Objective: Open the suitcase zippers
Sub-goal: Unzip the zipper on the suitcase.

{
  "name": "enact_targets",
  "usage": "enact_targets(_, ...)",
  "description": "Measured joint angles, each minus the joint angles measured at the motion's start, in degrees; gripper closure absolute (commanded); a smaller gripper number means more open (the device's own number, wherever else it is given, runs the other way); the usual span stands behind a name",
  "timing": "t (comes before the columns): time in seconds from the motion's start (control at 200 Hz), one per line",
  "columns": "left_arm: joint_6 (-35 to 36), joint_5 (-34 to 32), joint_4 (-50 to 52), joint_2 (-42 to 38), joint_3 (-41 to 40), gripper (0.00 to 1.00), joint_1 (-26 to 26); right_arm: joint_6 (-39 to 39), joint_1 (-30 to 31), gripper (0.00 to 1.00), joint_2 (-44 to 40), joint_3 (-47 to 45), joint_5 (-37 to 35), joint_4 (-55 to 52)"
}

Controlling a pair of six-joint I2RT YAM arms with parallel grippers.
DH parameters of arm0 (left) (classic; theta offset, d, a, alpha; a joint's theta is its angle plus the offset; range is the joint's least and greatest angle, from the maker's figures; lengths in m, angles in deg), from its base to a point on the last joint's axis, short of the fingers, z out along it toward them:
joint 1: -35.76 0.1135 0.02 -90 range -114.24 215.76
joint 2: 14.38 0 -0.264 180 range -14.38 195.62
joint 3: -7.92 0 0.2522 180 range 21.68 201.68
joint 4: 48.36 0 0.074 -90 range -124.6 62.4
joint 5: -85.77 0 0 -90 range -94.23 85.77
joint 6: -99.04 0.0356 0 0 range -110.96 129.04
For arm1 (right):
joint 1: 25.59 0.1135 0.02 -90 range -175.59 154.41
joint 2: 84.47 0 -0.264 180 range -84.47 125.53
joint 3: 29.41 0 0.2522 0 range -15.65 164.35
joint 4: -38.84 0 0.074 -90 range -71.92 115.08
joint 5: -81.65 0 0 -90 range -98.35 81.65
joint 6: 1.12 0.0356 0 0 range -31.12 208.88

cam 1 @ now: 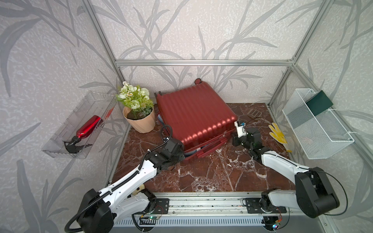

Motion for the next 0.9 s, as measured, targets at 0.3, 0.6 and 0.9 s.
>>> enact_targets(0.3, 3.32, -4.85, 2.40, 0.09, 0.66, 1.00, 1.44, 2.86, -7.78, 1.00, 3.85, 8.50, -19.45, 5.66)
enact_targets(0.6, 5.09, -5.07, 4.26, 1.66, 2.56, 1.00, 1.44, 4.55, 8.48, 0.72, -13.55, 1.33, -18.27, -4.00)
enact_targets(0.9, 6.14, -6.14, 4.24, 1.73, 2.56, 1.00, 1.73, 0.37, 22.49, 0.55, -21.31, -3.63, -15.13, -17.33)
